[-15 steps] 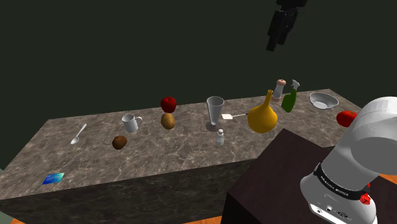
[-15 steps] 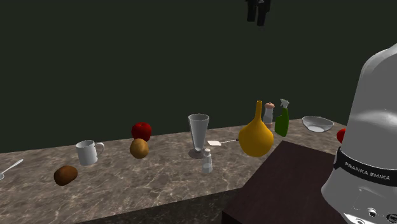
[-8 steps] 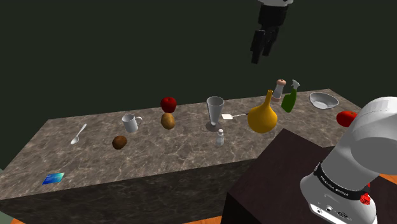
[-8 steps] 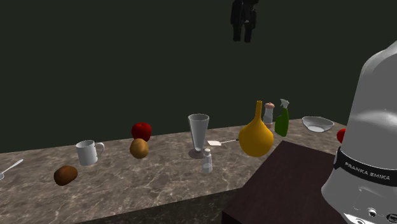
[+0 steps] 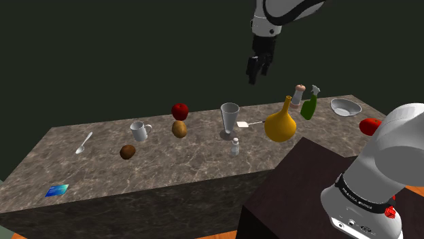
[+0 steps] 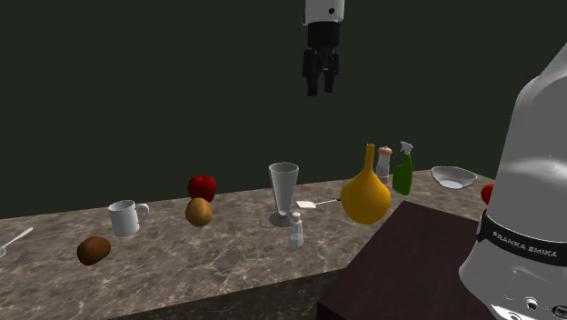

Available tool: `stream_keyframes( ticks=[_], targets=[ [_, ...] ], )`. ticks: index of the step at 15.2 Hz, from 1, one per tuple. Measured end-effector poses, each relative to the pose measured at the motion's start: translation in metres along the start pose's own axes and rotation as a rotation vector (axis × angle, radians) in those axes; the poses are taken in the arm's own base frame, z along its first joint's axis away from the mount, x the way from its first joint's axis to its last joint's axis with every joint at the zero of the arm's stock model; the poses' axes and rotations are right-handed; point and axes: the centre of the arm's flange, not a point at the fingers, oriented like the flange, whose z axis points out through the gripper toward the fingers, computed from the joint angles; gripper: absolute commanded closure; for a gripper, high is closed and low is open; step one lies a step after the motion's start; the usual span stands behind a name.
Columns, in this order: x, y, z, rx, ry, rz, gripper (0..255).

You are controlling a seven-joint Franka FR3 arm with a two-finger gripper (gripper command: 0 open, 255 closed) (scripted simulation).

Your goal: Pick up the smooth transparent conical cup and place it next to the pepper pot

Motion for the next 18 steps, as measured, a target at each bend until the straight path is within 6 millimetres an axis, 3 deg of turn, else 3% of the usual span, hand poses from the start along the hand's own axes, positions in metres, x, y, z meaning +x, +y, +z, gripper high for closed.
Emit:
stream_keyframes(
  ticks=[16, 18],
  targets=[
    [0.131, 0.004, 0.169, -0.077, -0.045, -0.008, 0],
    [0.149, 0.012, 0.191, -0.086, -0.051, -0.009, 0]
  ],
)
